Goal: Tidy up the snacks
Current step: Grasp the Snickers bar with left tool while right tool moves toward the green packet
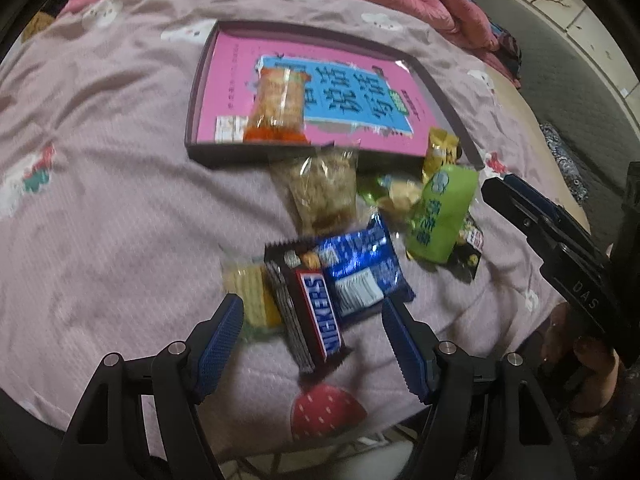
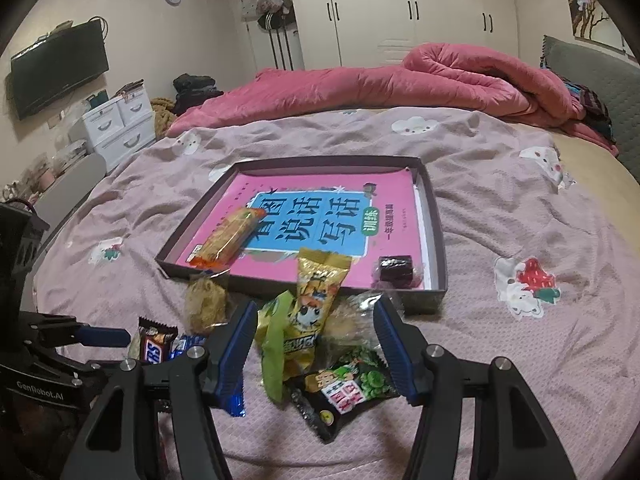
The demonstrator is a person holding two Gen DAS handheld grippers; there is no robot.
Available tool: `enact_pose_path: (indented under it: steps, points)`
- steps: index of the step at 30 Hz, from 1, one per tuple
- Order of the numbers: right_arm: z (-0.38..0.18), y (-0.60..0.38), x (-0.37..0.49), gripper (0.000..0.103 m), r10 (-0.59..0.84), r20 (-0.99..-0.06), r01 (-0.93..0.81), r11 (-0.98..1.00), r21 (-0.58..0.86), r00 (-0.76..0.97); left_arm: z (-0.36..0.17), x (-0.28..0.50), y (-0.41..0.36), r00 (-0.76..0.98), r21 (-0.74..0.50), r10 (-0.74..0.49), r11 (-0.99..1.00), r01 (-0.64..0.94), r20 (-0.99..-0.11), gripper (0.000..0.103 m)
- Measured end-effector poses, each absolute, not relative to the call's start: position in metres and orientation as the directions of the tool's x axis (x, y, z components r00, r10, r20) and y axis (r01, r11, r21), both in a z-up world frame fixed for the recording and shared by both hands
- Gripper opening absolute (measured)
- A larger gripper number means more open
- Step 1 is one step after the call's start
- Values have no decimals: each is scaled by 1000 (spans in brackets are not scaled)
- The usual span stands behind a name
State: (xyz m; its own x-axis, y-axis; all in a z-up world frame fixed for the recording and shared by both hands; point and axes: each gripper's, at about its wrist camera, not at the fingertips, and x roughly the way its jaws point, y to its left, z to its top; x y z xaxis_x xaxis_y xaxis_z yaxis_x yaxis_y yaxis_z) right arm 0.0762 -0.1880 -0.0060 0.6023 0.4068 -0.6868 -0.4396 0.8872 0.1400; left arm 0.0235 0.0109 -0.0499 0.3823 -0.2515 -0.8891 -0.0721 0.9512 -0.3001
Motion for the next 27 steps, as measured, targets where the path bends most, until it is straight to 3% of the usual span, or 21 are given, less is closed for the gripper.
enact_pose_path:
  steps: [9, 17, 27]
  points:
    - [-9, -179, 69, 60, 424, -702, -482, 866, 131, 572, -52, 12, 10, 381, -327, -275, 942, -79, -883, 72]
    - [-11, -177, 68, 60, 423, -710, -483, 865, 132, 563, -58, 9, 9, 357, -344, -292, 934, -92, -887, 44]
    - [-19, -170, 69, 60, 428, -724, -502, 855, 129, 542, -73, 23, 3, 330, -338, -288, 935, -106, -899, 41]
